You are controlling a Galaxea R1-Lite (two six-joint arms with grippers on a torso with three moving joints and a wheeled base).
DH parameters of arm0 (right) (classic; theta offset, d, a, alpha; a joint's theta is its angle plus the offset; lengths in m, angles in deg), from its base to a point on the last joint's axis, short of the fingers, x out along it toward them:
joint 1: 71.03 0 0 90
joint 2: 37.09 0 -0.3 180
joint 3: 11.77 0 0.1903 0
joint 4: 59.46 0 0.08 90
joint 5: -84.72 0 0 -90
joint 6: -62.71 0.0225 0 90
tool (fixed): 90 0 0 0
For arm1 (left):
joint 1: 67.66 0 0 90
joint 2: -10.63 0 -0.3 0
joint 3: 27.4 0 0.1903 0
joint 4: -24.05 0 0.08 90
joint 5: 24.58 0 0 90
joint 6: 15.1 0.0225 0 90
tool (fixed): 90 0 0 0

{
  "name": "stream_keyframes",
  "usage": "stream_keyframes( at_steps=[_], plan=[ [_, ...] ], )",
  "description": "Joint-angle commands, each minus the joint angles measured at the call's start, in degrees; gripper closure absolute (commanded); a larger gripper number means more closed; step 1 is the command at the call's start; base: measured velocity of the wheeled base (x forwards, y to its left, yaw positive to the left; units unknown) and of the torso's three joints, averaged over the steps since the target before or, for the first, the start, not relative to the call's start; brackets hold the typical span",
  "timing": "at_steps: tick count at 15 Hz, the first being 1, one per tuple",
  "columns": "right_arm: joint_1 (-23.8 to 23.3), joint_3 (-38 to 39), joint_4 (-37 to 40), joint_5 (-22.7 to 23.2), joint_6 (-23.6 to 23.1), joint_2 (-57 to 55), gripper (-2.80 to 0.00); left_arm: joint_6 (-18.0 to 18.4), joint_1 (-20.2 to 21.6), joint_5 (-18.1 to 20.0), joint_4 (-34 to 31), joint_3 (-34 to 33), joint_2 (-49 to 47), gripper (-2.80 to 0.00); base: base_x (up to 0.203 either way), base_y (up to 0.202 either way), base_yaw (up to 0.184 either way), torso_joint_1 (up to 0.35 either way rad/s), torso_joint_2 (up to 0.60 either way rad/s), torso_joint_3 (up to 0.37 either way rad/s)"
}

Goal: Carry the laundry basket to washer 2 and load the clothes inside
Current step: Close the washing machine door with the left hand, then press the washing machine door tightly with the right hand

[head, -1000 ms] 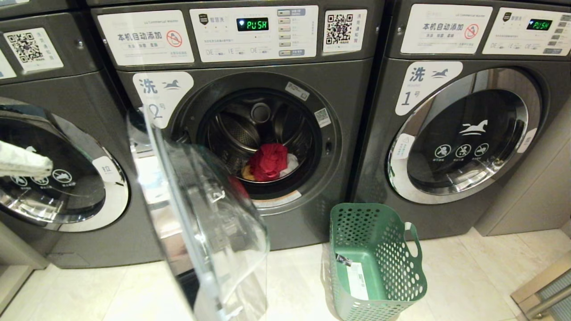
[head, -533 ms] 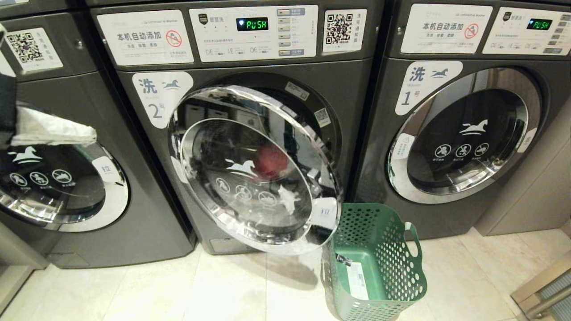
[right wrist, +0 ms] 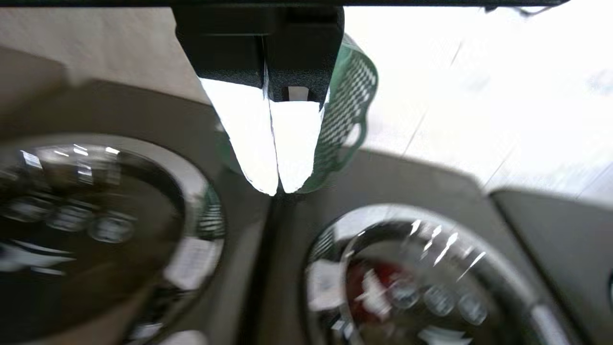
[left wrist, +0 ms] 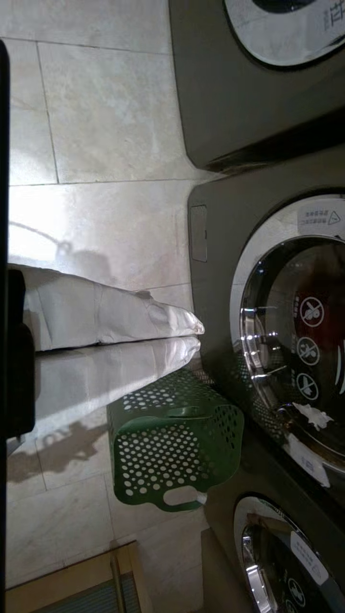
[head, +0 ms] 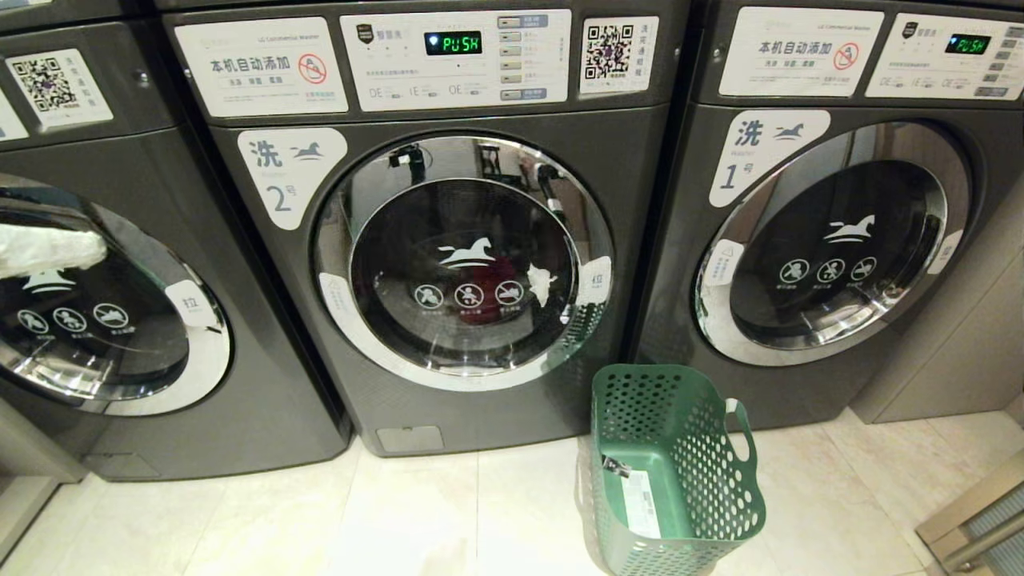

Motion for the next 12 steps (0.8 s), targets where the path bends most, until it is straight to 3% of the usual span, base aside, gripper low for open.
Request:
stream_keyframes(
  at_steps=[1,3,5,7,12],
  plan=[
    [4.1,-8.5,-5.7,3.0,-2.1,-32.0,0.00,0.0,0.0,-0.6,-0.1,-4.6,9.1,0.00,0.000,0.000,0.000,0.000,0.00,0.000],
    [8.0,-13.1,-13.6,5.3,-3.9,-47.8,0.00,0.2,0.0,-3.9,-0.5,-8.8,16.8,0.00,0.000,0.000,0.000,0.000,0.00,0.000],
    [11.0,-17.7,-23.2,6.9,-5.3,-62.6,0.00,0.2,0.1,-11.0,-0.7,-11.3,21.7,0.00,0.000,0.000,0.000,0.000,0.00,0.000],
    [12.9,-22.7,-32.2,7.9,-6.7,-74.2,0.00,0.2,0.1,-15.5,-0.8,-11.9,25.3,0.00,0.000,0.000,0.000,0.000,0.00,0.000],
    [14.6,-38.0,-43.7,6.9,-8.2,-89.1,0.00,0.3,0.1,-23.5,-5.2,-14.1,33.7,0.00,0.000,0.000,0.000,0.000,0.00,0.000]
  ],
)
